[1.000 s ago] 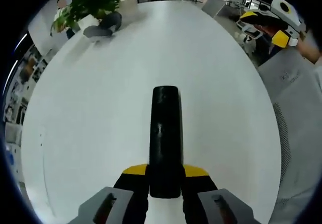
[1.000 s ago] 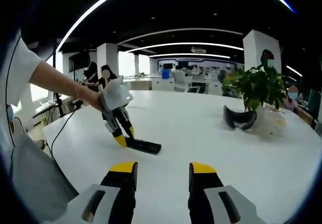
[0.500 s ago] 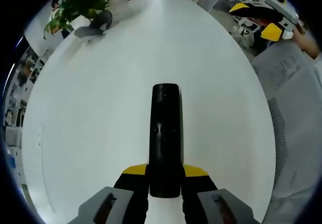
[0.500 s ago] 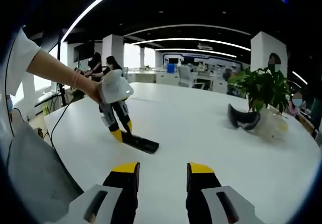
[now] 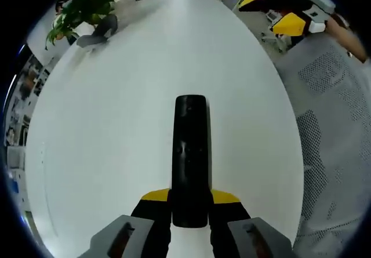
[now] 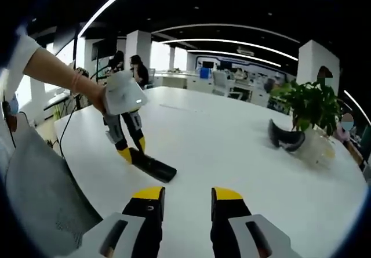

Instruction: Press the specified remote control buttons in sequence, fully releasing each button before pressing the next.

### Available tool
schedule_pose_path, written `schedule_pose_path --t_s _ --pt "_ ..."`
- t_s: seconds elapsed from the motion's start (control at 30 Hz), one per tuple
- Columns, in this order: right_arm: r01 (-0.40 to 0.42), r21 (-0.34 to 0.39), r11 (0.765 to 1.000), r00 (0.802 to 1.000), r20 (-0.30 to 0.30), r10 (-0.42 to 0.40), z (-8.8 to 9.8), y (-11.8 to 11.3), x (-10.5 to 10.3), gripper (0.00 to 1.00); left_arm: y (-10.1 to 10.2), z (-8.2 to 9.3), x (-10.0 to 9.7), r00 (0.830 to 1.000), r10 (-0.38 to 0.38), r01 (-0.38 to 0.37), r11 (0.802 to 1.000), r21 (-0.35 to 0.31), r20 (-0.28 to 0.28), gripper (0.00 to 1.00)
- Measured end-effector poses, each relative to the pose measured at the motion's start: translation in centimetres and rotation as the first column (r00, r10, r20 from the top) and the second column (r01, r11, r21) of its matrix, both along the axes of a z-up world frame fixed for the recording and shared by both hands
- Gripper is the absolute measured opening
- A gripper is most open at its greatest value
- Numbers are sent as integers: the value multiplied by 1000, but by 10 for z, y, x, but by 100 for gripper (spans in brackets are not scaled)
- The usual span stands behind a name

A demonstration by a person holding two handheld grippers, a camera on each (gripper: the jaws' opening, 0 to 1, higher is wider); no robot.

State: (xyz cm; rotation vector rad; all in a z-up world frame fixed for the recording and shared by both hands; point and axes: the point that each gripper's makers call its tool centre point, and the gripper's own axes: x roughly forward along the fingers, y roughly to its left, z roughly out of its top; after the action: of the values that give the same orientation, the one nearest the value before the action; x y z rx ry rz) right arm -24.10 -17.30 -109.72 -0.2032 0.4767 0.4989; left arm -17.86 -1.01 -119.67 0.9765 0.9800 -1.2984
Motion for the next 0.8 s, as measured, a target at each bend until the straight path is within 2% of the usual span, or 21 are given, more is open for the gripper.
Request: schedule_pose_path --t_s 0.8 --pt "-72 -10 997 997 -41 72 -7 14 -9 24 11 0 -68 1000 1 -1 1000 -23 3 23"
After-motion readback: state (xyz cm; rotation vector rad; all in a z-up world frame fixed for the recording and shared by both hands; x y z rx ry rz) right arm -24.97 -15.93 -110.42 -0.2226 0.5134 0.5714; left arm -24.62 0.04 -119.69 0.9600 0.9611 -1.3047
